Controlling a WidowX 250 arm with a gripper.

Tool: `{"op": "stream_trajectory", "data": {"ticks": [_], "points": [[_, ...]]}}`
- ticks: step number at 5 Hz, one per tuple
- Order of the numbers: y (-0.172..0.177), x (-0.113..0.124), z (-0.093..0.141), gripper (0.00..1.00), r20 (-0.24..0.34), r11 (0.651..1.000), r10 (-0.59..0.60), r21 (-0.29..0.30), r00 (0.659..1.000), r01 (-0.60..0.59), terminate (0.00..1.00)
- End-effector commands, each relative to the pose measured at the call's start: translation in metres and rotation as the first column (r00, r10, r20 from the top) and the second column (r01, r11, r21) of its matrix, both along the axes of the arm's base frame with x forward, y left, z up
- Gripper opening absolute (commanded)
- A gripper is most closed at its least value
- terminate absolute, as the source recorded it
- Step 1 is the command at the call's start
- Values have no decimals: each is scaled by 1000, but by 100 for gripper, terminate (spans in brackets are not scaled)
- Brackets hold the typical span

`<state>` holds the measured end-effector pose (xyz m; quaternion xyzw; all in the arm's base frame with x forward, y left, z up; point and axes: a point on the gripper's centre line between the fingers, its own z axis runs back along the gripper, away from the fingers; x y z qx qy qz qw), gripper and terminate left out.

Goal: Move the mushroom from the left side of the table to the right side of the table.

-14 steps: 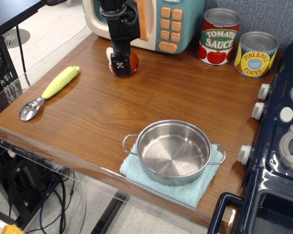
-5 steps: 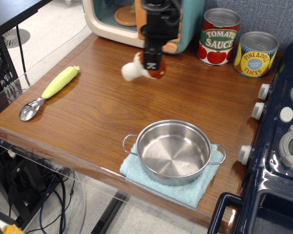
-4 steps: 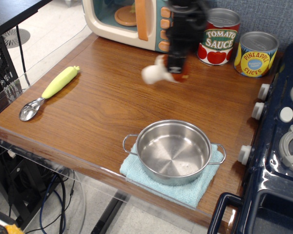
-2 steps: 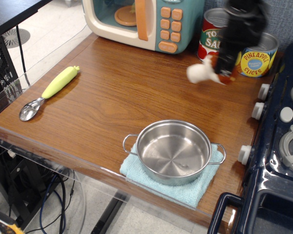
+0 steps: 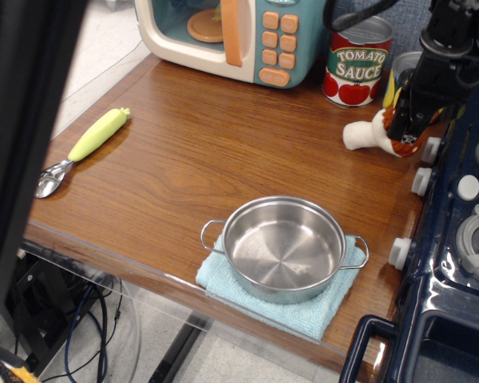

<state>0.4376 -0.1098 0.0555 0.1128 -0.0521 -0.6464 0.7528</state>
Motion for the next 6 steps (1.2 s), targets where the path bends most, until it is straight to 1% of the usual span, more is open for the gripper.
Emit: {"op": "stream_trajectory", "data": {"ticks": [1, 2, 3, 4, 5, 6], "points": [[18, 3, 14, 0, 38, 1000, 24, 13, 999, -24, 0], [21, 5, 13, 100, 5, 1000, 0, 6, 1000, 0, 0], [23, 4, 12, 100, -9, 1000, 4, 1, 1000, -4, 0], [24, 4, 16, 100, -8, 1000, 7, 1, 1000, -7, 0], [24, 2, 23, 100, 5, 1000, 8, -6, 1000, -8, 0], [24, 2, 35, 100, 21, 1000, 7, -12, 1000, -6, 0]]}}
